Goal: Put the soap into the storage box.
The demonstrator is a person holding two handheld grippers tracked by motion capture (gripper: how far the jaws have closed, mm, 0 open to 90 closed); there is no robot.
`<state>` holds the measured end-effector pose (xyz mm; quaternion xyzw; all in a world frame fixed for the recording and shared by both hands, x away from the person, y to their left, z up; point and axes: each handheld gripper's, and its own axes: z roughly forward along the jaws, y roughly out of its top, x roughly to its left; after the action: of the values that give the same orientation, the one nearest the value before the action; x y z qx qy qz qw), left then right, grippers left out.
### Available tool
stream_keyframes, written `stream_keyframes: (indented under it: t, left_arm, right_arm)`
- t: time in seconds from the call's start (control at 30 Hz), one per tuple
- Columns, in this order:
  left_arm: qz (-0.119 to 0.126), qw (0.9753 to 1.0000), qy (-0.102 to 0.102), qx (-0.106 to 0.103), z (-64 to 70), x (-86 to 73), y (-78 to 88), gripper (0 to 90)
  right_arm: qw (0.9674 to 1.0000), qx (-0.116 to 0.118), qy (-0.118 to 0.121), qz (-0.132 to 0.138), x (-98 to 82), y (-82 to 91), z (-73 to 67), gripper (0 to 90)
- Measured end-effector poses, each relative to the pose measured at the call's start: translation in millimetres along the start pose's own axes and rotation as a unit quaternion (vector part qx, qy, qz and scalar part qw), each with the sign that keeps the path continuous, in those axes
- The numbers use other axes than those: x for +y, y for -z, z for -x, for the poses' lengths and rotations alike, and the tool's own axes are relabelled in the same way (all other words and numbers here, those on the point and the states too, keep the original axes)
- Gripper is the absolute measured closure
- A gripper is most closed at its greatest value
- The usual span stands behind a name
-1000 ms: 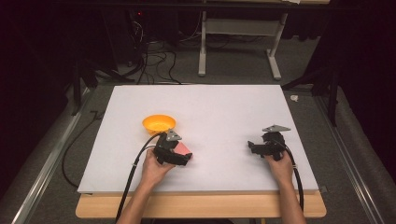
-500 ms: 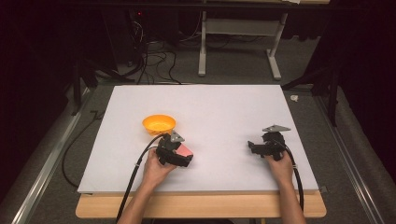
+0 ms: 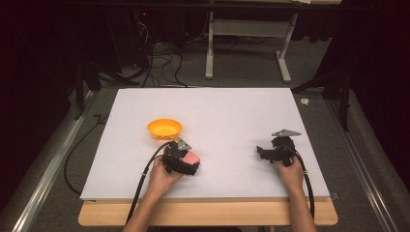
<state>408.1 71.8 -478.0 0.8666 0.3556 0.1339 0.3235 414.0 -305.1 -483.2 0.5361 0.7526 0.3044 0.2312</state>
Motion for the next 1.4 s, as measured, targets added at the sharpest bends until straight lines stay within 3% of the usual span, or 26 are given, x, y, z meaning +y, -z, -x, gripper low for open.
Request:
stream_keyframes:
  t: [0.43, 0.53, 0.77, 1.4]
  left_arm:
    - [-0.009, 0.9999, 0.004, -0.007, 0.0, -1.0, 3.3, 13.8]
    - [-0.009, 0.9999, 0.005, -0.001, 0.1, -1.7, 3.8, 13.8]
    - [0.006, 0.9998, 0.016, -0.006, -0.9, -1.9, 12.5, 13.8]
    - [0.027, 0.9989, 0.037, 0.009, -5.9, -4.0, 39.8, 13.8]
  right_arm:
    - [1.0, 0.0, 0.0, 0.0, 0.0, 0.0, 0.1, 14.4]
    - [1.0, 0.0, 0.0, 0.0, 0.0, 0.1, 0.0, 14.5]
    - [1.0, 0.0, 0.0, 0.0, 0.0, 0.1, 0.0, 14.5]
    - [1.0, 0.001, 0.0, 0.0, 0.0, 0.1, 0.0, 14.4]
